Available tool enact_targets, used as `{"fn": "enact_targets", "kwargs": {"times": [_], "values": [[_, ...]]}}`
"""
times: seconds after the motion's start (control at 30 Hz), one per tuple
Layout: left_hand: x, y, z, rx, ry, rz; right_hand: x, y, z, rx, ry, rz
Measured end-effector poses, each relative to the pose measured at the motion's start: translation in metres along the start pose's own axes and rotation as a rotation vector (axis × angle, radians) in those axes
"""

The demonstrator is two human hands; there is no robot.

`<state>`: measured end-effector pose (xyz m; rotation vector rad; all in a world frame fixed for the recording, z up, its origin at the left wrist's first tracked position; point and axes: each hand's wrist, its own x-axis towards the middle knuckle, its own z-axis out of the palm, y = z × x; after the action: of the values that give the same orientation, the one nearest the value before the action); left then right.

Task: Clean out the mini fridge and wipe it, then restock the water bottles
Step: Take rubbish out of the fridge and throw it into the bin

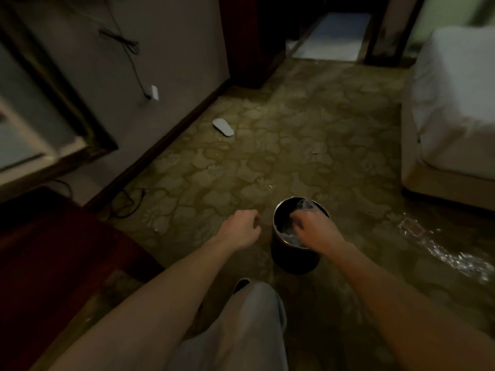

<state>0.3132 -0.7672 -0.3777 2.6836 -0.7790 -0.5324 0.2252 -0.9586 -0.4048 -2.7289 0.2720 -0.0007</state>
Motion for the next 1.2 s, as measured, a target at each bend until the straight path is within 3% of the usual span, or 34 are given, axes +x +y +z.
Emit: {"fn": "enact_targets", "kwargs": {"times": [0.53,0.97,1.2], "values": [[-0.233,-0.058,-0.187,0.107,0.397,-0.058,-0.047,-0.282,-0.119,0.015,0.186,-0.505],[-0.368,-0.113,-0.291,0.208,0.716,-0.211,-0.071,-0.441,-0.181,-0.03,0.313,-0.758],[-0.401,-0.137,-0.366,0.234,1.069,-0.14,-0.057,-0.506,-0.229,0.105,0.568,-0.867]]}}
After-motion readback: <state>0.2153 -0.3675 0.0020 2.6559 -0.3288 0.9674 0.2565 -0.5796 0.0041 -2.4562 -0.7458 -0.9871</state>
